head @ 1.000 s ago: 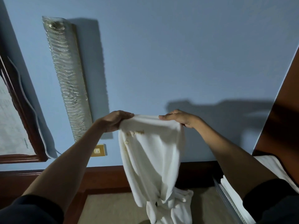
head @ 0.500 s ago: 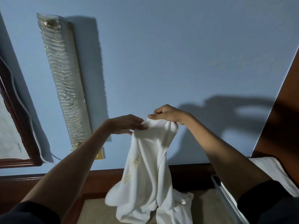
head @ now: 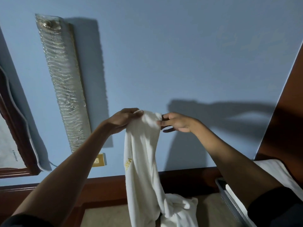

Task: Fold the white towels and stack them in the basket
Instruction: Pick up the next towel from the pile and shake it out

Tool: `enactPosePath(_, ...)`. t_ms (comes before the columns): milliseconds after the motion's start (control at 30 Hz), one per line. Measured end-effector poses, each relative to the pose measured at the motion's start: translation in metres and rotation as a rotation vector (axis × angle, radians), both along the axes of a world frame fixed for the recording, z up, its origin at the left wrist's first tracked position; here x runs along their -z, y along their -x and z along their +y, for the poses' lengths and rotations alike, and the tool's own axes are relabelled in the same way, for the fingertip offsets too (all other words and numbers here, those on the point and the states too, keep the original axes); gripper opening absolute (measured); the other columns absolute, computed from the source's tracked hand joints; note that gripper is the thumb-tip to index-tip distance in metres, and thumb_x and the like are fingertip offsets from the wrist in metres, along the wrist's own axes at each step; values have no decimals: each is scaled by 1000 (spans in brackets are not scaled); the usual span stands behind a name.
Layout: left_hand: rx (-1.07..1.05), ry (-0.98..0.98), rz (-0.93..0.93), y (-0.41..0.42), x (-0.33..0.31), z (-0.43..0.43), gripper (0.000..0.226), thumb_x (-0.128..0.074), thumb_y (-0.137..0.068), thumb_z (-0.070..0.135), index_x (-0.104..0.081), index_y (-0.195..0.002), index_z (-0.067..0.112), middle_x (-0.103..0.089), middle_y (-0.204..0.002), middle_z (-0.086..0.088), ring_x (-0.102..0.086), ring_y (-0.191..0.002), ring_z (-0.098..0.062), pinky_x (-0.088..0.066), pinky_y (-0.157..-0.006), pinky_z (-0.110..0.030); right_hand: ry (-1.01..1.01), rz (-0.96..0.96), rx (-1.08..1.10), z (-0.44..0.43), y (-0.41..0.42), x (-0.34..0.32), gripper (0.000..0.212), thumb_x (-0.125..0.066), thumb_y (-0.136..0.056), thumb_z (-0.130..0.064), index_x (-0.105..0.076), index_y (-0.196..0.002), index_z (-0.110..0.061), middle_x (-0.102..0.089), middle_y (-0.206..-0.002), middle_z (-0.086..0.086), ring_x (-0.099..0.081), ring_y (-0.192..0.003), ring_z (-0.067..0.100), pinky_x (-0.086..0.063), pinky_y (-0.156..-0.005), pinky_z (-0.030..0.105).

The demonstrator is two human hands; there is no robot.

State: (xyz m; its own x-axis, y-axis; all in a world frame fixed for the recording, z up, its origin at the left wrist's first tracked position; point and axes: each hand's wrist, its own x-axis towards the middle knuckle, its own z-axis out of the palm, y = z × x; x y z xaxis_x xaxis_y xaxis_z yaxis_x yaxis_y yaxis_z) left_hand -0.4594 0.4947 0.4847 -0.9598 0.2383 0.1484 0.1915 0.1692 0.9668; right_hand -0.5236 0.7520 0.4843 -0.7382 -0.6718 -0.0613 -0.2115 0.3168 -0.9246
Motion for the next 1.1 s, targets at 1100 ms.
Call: enactPosePath(1100,-843,1,195,-24,14,-96,30,-67,-97,29,-70,-87,1,-50,-76,-12,-51,-71,-22,-51,-62,-40,-26,165,261,-33,-38,26,83,-68,-47,-95,-33,-60,-20,-34,-61,-3,-35,-59,18,-18,-66,36)
